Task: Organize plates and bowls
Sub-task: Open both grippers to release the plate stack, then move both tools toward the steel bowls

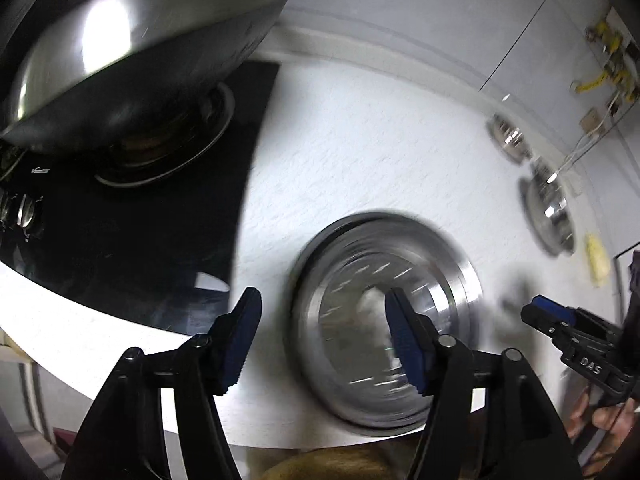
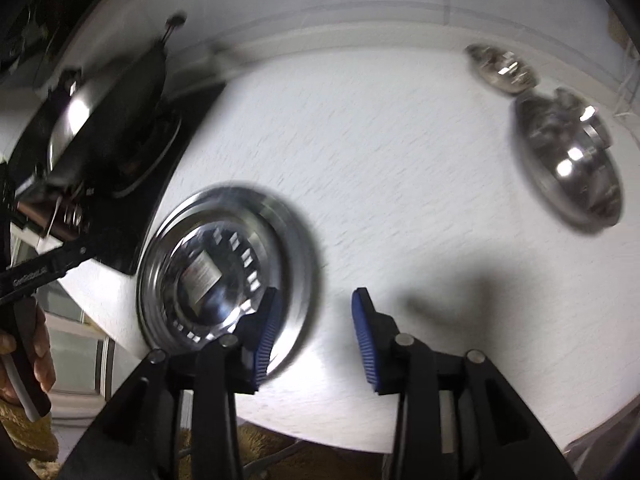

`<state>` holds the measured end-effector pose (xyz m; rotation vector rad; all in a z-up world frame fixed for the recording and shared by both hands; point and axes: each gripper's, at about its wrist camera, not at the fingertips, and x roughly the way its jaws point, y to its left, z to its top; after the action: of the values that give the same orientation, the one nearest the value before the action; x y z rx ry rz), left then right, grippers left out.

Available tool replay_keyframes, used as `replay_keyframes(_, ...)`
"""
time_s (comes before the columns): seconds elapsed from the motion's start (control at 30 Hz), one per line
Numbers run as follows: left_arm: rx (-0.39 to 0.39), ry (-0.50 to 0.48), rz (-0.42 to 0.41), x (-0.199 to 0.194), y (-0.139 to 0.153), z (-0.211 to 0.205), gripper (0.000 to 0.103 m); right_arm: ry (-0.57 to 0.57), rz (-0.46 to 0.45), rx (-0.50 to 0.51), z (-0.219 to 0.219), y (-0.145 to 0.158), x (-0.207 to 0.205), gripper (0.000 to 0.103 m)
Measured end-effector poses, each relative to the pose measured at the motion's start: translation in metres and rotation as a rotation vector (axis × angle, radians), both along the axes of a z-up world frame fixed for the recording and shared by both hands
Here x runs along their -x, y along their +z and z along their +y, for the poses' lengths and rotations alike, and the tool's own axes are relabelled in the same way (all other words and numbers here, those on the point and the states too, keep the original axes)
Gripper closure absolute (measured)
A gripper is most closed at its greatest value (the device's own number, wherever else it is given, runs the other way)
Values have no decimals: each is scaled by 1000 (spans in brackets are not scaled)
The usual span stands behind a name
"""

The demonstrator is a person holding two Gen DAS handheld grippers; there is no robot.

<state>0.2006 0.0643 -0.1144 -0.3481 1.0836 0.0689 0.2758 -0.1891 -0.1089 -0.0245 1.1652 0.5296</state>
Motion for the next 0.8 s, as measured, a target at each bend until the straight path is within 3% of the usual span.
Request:
replay_keyframes(0.17,134,-50,-54,-24,20,-56,36,-102,-82,17,-77,30,-34,64)
replay_keyframes(0.3,194,-130,-32,-61,14,-127,33,-221,-91,51,-158,32,-69,61)
replay_keyframes(0.53,200,-184,48,-158,-15,-226,31,-292,26,58,-261,-12,-139,56)
replay_keyframes(0.63,194,-159,94,-197,-33,-256,31,-263,99,2,-278,-35,-168,54)
replay_keyframes(0.8,133,-150,133,-243,-53,-288,31,-280,135,-47,-290,-57,-201,53)
